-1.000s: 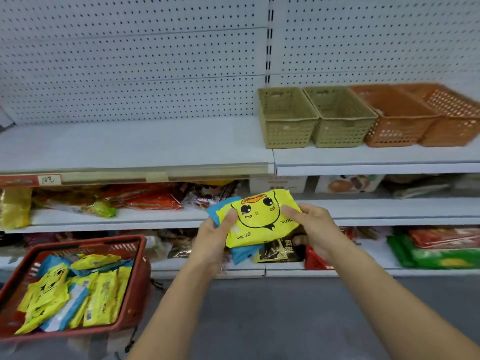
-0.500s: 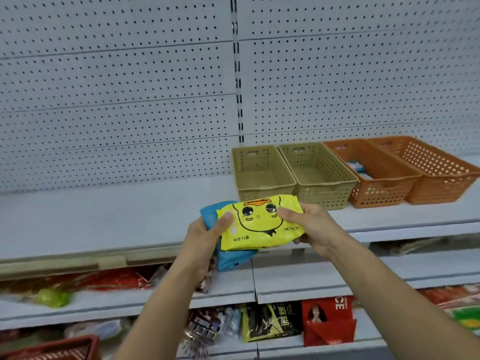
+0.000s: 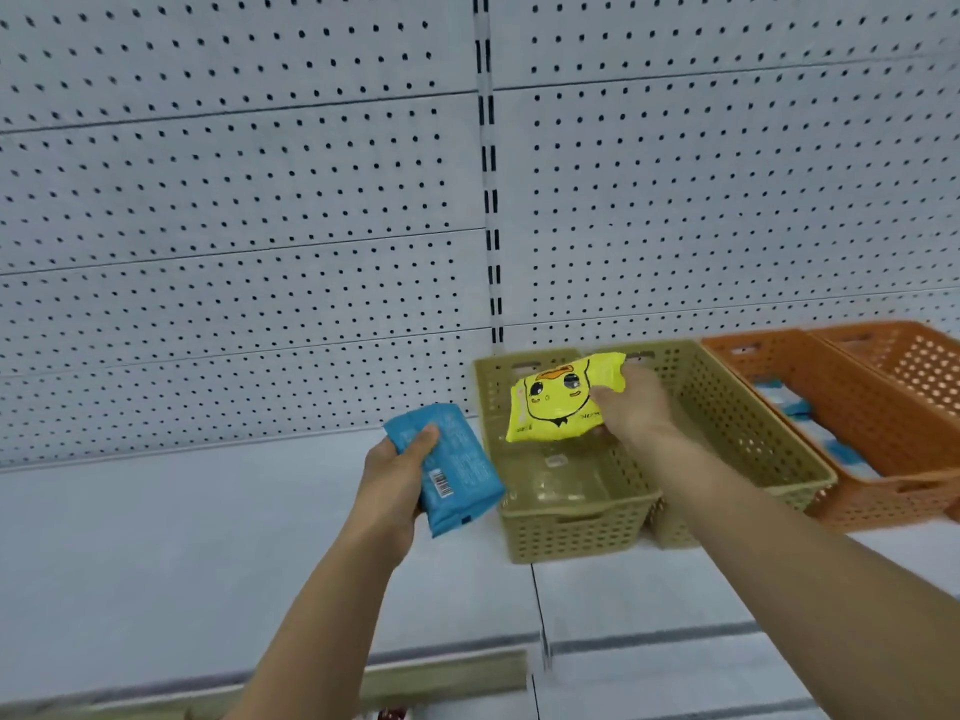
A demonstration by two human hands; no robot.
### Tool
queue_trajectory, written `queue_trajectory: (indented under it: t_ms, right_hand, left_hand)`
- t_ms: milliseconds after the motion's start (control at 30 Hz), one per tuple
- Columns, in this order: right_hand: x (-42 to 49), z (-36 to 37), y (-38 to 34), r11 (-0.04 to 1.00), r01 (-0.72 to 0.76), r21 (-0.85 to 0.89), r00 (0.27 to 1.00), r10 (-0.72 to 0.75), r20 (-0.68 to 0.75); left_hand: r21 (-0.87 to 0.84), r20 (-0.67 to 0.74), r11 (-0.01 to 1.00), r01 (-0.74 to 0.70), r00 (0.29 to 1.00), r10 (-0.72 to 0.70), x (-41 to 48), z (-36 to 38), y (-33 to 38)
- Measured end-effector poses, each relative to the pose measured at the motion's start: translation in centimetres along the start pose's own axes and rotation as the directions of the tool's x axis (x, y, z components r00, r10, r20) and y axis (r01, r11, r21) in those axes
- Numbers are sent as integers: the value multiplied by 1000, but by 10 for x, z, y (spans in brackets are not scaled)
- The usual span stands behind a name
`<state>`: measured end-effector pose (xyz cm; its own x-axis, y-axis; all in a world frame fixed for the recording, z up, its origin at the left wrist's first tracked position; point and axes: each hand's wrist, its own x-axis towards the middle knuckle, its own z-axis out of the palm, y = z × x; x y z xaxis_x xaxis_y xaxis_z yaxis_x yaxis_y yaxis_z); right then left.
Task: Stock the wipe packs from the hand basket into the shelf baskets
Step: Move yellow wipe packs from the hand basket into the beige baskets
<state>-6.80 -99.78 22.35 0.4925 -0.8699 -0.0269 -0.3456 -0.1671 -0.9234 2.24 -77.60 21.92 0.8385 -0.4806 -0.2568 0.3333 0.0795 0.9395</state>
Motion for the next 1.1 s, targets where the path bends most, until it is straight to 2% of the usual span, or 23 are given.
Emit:
queue_trajectory:
  t_ms: [133,267,433,500,533,600,667,700,733,767,800,833,867,933,967,1033,1100]
  right_hand:
    - [36,32,8,990,-97,-103,993,103,58]
    - [58,56,16,965,-244,-94,960,254,115]
    - [83,78,28,923,-380,68,919,368,144]
    - [86,81,28,909,-410,76,906,396,153]
    - [87,81,28,923,-384,8,911,378,163]
    - [87,80,29,933,-273,-233,930,318,183]
    - [78,80,27,895,-53,-443,961,166,220]
    - [74,80,29,838,102,-535,976,19,216]
    - [69,79,29,727,254,-638,966,-157,205]
    - [67,79,31,586,368,-722,925,-312,218]
    - [68,79,32,465,439,-769,880,-397,261]
    - [68,79,33,393,480,-784,860,-389,331]
    - [68,80,35,376,495,-783,865,-303,401]
    - [64,82,38,375,469,-799,867,-24,498]
    - [62,84,43,357,478,-803,839,84,537]
    - [61,88,53,355,497,-792,796,179,579]
    - [64,87,56,401,491,-774,765,227,603]
  left_hand:
    - [-10,3,999,38,999,-38,20,4,-6]
    - [-53,-4,997,59,998,-59,29,4,-12]
    - [-73,-20,994,76,997,-78,40,7,-13]
    - [-74,-31,994,82,996,-85,44,9,-12]
    - [-73,-37,994,83,996,-86,46,10,-11]
    - [-72,-48,994,78,996,-82,51,11,-9]
    - [-79,-53,994,73,996,-77,54,11,-7]
    - [-84,-53,994,72,996,-76,55,12,-7]
    - [-90,-52,993,71,996,-76,56,12,-6]
    - [-95,-48,993,70,996,-75,57,13,-6]
    - [-98,-45,993,68,996,-73,57,14,-6]
    - [-98,-42,993,65,997,-70,58,14,-5]
    - [-98,-41,993,64,997,-68,58,15,-6]
    - [-96,-41,993,67,997,-71,59,16,-6]
    - [-90,-39,994,69,997,-72,59,17,-6]
    - [-79,-31,994,70,997,-73,59,19,-6]
    - [-81,-29,994,73,997,-75,58,21,-6]
